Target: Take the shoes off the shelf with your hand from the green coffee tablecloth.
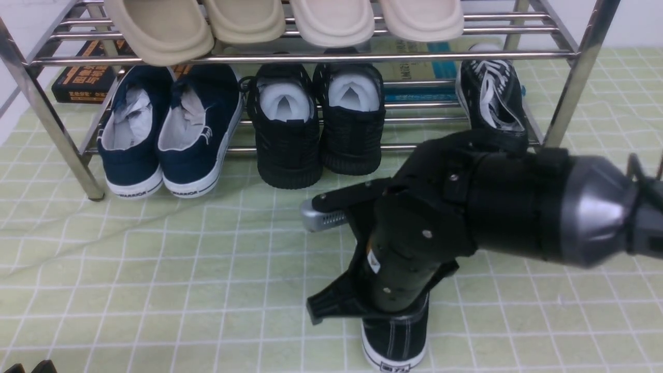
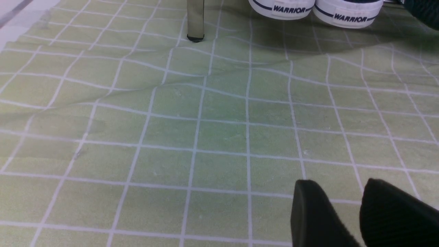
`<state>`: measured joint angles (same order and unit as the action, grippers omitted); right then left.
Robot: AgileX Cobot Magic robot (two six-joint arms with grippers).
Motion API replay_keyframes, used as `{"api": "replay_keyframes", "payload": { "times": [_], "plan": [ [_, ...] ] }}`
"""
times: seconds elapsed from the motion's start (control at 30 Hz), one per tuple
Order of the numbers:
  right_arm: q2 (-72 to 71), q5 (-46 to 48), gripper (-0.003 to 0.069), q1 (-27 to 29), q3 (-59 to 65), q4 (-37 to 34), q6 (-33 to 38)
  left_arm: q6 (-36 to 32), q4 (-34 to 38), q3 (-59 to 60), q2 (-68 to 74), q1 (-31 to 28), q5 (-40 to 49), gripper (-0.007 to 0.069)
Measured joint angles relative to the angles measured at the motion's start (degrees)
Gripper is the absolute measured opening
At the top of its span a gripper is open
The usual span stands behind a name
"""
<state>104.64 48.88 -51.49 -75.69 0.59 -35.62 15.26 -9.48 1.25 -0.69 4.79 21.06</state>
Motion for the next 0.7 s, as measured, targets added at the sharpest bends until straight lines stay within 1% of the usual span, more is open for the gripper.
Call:
{"api": "replay_keyframes", "payload": {
  "times": [0.03, 0.1, 0.23, 0.27, 0.33, 0.37, 0.4, 0.5, 0.53, 0.57, 0.6, 0.63, 0.67, 0.7],
  "plan": [
    [0.2, 0.0, 0.0075, 0.0, 0.0, -0.6, -0.4, 0.0, 0.0, 0.0, 0.0, 0.0, 0.0, 0.0241],
    [0.4, 0.0, 0.0134, 0.0, 0.0, -0.6, -1.1, 0.0, 0.0, 0.0, 0.0, 0.0, 0.0, 0.0241],
    [-0.1, 1.3, 0.0313, 0.0, -0.7, -2.3, -1.0, 0.0, 0.0, 0.0, 0.0, 0.0, 0.0, 0.0241],
    [-0.5, 2.3, 0.0354, 0.0, -1.3, -2.5, -0.3, 0.0, 0.0, 0.0, 0.0, 0.0, 0.0, 0.0241],
    [-1.8, 5.0, 0.0405, 0.0, -2.8, -2.4, 2.2, 0.0, 0.0, 0.0, 0.0, 0.0, 0.0, 0.0241],
    [-3.1, 7.1, 0.0428, 0.0, -4.5, -1.7, 4.9, 0.0, 0.0, 0.0, 0.0, 0.0, 0.0, 0.0241],
    [-4.1, 9.1, 0.0435, 0.0, -5.6, -1.0, 6.3, 0.0, 0.0, 0.0, 0.0, 0.0, 0.0, 0.0241],
    [-7.5, 14.3, 0.0422, 0.2, -8.9, 3.1, 8.5, 0.0, 0.0, 0.0, 0.0, 0.0, 0.0, 0.0241],
    [-9.6, 17.0, 0.0396, 0.7, -10.3, 6.1, 9.0, 0.0, 0.0, 0.0, 0.0, 0.0, 0.0, 0.0241],
    [-9.9, 17.8, 0.0384, 0.8, -10.5, 6.6, 9.2, 0.0, 0.0, 0.0, 0.0, 0.0, 0.0, 0.0241],
    [-11.9, 19.5, 0.0340, 1.9, -11.1, 9.6, 9.3, 0.0, 0.0, 0.0, 0.0, 0.0, 0.0, 0.0241],
    [-12.5, 19.9, 0.0322, 2.4, -11.3, 10.4, 9.3, 0.0, 0.0, 0.0, 0.0, 0.0, 0.0, 0.0241],
    [-14.6, 21.1, 0.0217, 4.8, -11.5, 13.4, 9.1, 0.0, 0.0, 0.0, 0.0, 0.0, 0.0, 0.0241],
    [-15.2, 21.4, 0.0170, 6.1, -11.5, 14.4, 8.8, 0.0, 0.0, 0.0, 0.0, 0.0, 0.0, 0.0241]
  ]
}}
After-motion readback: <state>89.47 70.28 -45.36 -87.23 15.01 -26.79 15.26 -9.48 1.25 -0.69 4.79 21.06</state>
